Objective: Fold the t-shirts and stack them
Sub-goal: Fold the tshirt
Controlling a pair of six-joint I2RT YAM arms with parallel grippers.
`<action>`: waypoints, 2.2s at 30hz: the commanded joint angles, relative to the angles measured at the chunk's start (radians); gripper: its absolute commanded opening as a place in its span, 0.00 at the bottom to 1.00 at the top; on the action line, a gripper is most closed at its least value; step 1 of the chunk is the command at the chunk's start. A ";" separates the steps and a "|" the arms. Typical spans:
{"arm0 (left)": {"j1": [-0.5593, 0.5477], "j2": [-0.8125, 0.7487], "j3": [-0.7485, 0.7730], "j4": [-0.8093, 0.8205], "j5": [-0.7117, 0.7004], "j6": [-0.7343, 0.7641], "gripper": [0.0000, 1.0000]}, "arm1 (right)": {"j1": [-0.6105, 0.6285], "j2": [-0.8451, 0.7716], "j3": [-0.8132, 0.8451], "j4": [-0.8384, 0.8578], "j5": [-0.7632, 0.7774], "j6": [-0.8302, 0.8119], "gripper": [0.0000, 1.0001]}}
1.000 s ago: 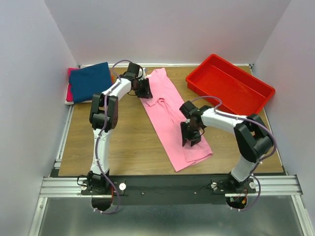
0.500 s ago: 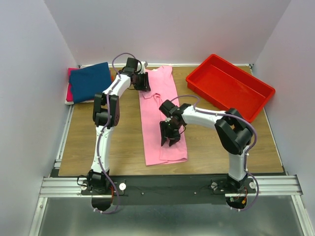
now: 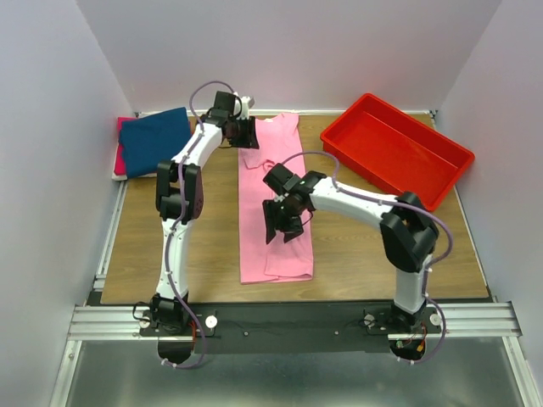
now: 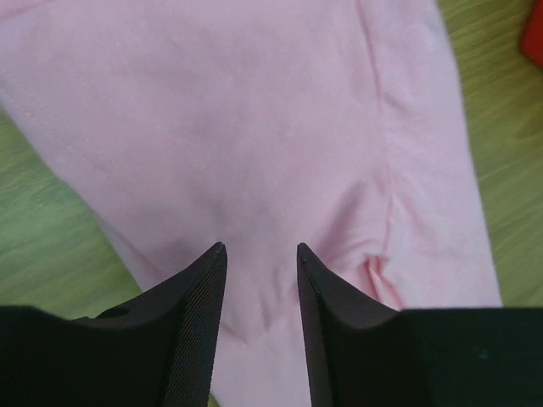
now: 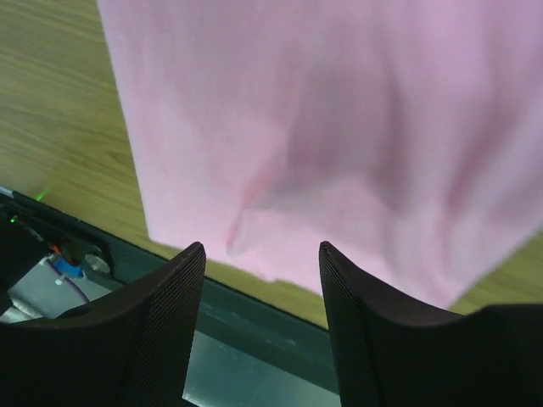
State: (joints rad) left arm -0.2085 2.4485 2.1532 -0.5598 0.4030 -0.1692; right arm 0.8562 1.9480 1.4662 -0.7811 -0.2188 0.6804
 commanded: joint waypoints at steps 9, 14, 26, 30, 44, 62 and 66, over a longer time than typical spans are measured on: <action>-0.034 -0.656 -0.744 -0.040 -0.058 -0.025 0.47 | 0.003 -0.256 -0.277 -0.184 0.133 0.039 0.63; -0.061 -0.891 -1.114 -0.057 -0.047 -0.073 0.48 | 0.001 -0.248 -0.306 -0.176 0.133 0.047 0.63; -0.121 -1.079 -1.391 -0.069 -0.016 -0.164 0.48 | 0.001 -0.221 -0.353 -0.081 0.104 0.030 0.58; -0.134 -1.099 -1.409 -0.086 -0.029 -0.170 0.47 | 0.001 -0.210 -0.345 -0.069 0.098 0.022 0.56; -0.189 -1.155 -1.537 -0.055 0.082 -0.239 0.48 | 0.004 -0.250 -0.451 -0.070 0.084 0.062 0.27; -0.235 -1.174 -1.627 0.026 0.100 -0.339 0.55 | 0.003 -0.281 -0.408 -0.067 0.067 0.031 0.40; -0.244 -1.162 -1.656 0.060 0.132 -0.340 0.54 | 0.003 -0.270 -0.402 -0.060 0.053 0.022 0.43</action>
State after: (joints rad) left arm -0.4362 1.2804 0.5404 -0.5373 0.5064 -0.5034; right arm 0.8547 1.6943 1.0443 -0.8536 -0.1394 0.7132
